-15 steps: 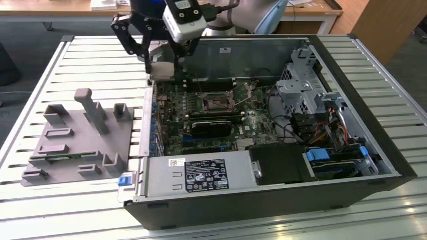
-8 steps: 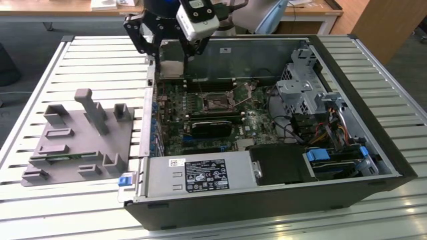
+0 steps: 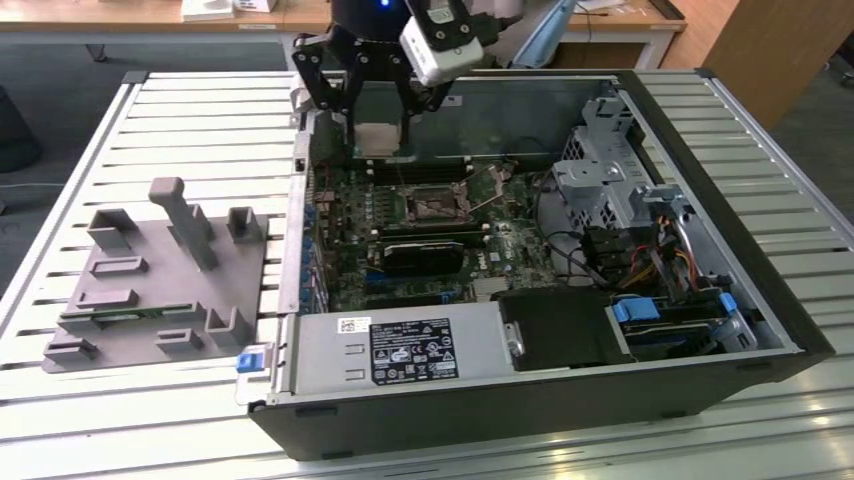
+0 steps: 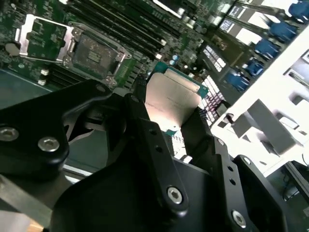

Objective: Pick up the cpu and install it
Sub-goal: 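Pick up the cpu and move it towards the insertion slot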

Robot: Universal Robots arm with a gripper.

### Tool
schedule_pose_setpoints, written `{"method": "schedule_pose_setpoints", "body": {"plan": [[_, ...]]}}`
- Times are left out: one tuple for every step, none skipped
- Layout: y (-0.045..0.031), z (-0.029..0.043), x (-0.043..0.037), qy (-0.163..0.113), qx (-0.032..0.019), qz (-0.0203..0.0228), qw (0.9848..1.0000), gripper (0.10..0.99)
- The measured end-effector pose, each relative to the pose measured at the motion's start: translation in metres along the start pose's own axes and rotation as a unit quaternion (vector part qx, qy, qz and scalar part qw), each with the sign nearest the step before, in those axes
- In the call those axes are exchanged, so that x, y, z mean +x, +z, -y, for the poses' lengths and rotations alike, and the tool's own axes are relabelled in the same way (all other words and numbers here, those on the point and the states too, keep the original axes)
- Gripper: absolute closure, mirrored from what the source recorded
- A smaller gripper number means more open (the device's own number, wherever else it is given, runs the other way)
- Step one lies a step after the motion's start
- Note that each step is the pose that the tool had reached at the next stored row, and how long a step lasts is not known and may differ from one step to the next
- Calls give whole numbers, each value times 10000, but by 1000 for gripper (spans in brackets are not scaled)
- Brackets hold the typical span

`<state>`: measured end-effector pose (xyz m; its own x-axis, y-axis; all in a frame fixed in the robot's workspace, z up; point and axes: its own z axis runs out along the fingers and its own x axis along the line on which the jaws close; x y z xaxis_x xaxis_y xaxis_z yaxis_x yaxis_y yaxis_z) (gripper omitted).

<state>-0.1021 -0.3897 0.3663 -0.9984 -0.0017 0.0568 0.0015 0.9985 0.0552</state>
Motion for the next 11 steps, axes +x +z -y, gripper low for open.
{"method": "schedule_pose_setpoints", "body": {"plan": [[3, -23, -20, 0, 1, 1, 10000, 545], [5, -51, -28, 0, 1, 9, 10000, 545], [7, -83, -33, -1, 0, 23, 10000, 545], [7, -115, -37, -2, 1, 37, 10000, 545], [9, -146, -38, -3, 1, 60, 10000, 545], [11, -174, -38, -5, 0, 90, 10000, 545], [12, -198, -39, -7, 1, 122, 9999, 545], [13, -222, -40, -8, 1, 150, 9999, 545], [15, -246, -41, -10, 1, 172, 9999, 545], [16, -272, -42, -10, 1, 197, 9998, 545], [18, -292, -44, -12, 0, 220, 9998, 545]]}}
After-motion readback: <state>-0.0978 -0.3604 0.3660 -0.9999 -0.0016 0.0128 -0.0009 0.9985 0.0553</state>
